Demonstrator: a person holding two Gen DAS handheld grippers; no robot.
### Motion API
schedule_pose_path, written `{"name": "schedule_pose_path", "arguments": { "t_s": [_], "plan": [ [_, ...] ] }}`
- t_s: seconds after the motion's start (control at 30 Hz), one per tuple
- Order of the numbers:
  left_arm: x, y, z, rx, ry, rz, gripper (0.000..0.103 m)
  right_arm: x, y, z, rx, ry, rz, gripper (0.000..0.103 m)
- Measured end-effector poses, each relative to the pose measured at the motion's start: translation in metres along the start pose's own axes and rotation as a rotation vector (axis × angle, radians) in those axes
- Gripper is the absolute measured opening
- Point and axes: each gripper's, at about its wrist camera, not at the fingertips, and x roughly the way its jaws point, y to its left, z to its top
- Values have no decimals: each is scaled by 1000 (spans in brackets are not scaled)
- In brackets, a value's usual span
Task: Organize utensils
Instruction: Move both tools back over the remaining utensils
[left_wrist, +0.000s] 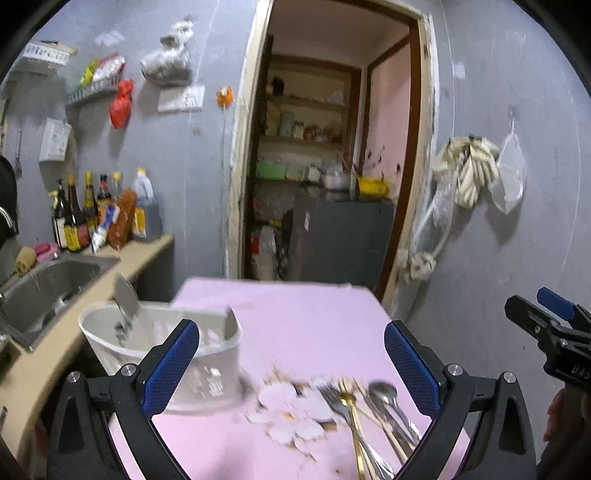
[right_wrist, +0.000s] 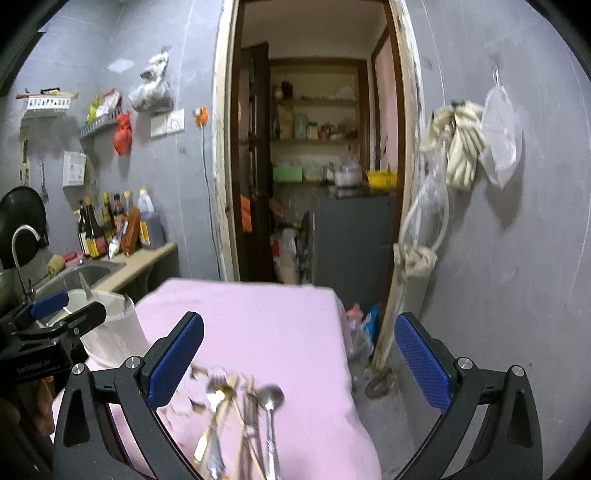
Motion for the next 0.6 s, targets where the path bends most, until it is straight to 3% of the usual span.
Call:
{"name": "schedule_pose_path", "arguments": {
  "t_s": [0.4, 0.6],
  "plan": [
    [60, -11, -58, -73, 227, -80, 100, 67, -39, -68, 91, 215, 116, 99],
    [96, -9, -72, -113, 304, -97, 78, 109, -37, -96, 101, 331, 213, 71]
  ]
}}
